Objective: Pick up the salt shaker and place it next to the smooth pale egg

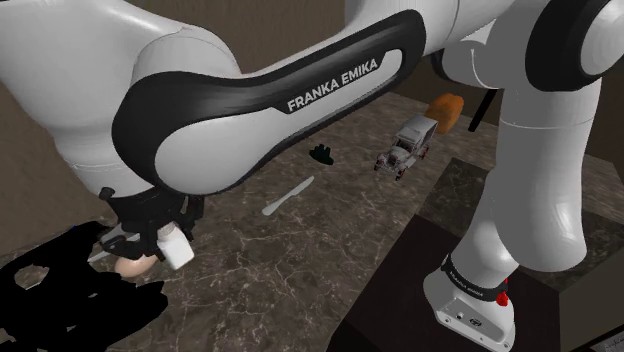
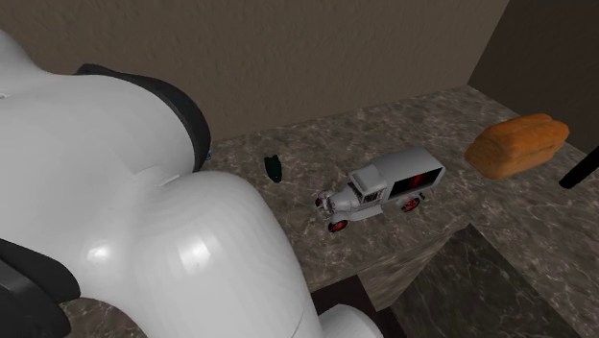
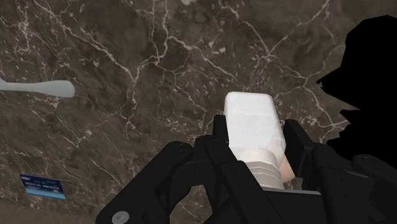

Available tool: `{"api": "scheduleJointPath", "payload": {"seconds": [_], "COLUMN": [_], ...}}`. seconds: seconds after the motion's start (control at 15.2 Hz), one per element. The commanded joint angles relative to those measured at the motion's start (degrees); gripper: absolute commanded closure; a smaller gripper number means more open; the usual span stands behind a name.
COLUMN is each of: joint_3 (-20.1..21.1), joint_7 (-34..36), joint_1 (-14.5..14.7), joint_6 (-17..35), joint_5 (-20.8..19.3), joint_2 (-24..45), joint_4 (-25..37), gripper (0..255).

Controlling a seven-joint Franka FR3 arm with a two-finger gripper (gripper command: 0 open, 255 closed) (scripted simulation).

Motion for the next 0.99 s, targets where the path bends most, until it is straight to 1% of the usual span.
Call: {"api": "scheduleJointPath", "payload": {"seconds": [0.0,0.86,0.92], "joint_3": [-0.1,-1.7,-1.7], "joint_7": [0.5,3.4,3.4], "joint_1": [0.1,0.7,0.7], "joint_6": [1.3,9.3,9.3], "joint_5": [-0.4,-3.7,-3.7], "joint_2": [0.4,4.3,4.3], "joint_4": [-1.0,-6.1,-6.2], "gripper": [255,255,255]}}
